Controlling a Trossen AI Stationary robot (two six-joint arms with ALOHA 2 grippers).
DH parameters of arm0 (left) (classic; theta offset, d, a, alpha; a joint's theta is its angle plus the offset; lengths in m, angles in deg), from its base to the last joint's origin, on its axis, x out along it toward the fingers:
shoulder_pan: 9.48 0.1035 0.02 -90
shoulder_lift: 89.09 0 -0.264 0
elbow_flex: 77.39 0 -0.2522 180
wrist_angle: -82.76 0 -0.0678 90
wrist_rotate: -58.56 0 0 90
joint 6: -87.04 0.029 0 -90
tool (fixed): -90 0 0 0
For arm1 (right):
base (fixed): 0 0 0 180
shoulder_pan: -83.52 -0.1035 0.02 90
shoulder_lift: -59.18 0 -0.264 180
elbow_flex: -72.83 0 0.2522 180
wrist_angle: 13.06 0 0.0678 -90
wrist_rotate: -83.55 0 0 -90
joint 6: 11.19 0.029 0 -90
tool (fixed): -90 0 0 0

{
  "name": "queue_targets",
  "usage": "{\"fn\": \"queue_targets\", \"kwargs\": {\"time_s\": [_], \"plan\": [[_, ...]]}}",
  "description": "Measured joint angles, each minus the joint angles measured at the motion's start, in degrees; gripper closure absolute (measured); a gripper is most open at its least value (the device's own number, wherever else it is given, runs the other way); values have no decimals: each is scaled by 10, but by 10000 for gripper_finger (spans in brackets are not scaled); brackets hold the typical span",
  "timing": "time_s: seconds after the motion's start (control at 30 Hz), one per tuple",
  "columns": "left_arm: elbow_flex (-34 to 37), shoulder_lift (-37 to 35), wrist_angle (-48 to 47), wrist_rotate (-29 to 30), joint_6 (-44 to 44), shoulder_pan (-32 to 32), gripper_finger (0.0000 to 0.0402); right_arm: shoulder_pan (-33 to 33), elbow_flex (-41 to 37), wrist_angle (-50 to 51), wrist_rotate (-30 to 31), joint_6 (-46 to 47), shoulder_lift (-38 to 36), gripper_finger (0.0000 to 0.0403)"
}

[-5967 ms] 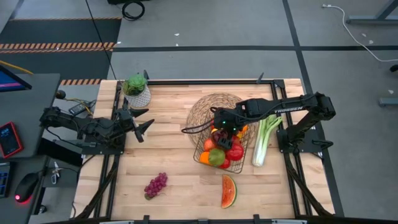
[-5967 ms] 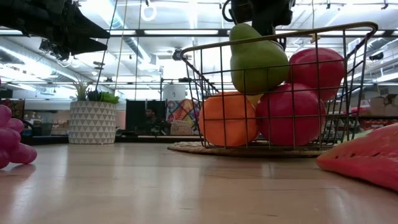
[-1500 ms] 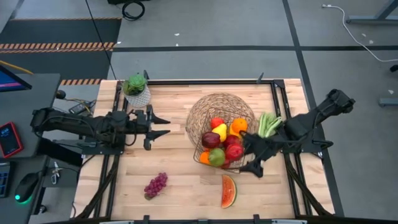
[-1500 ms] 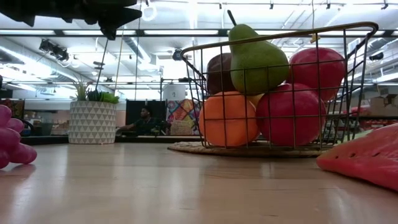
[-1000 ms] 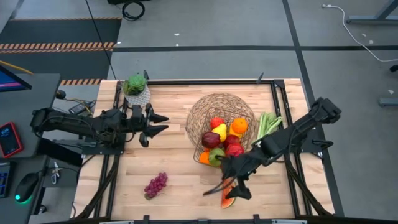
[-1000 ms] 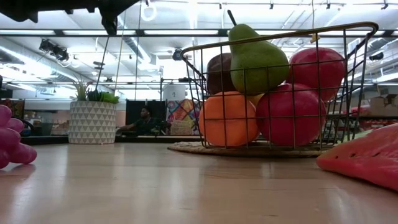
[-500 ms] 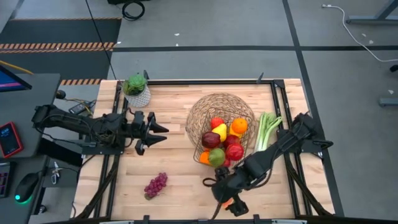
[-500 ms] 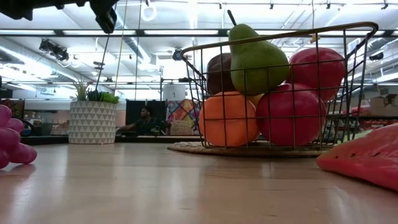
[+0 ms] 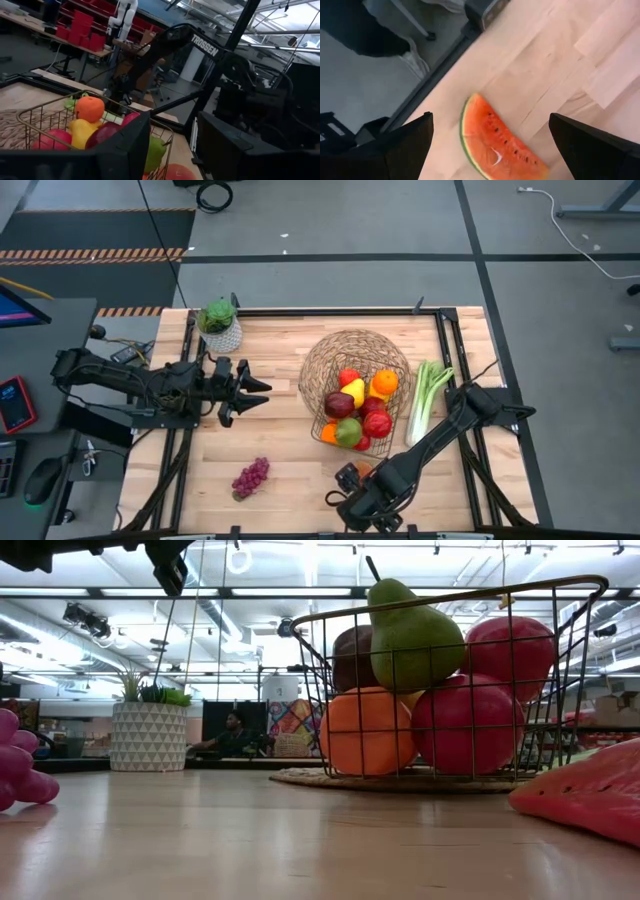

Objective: Build produce basket
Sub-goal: Put the watermelon into the wire basket

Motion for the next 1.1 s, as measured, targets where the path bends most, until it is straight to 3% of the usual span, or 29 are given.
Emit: {"fn": "queue_targets", "kwargs": {"time_s": [0.23,0.7,0.87,1.0,1.1], "plan": [[0,0,0,0,0,0,230,8,-18,1,-33,37,9,4],[0,0,0,0,1,0,230,28,-18,3,-36,138,9,4],[0,0,0,0,1,0,230,36,-18,12,-15,102,9,4],[0,0,0,0,1,0,230,20,-24,8,-6,-18,8,4],[0,0,0,0,1,0,230,-3,-26,4,33,-128,8,4]]}}
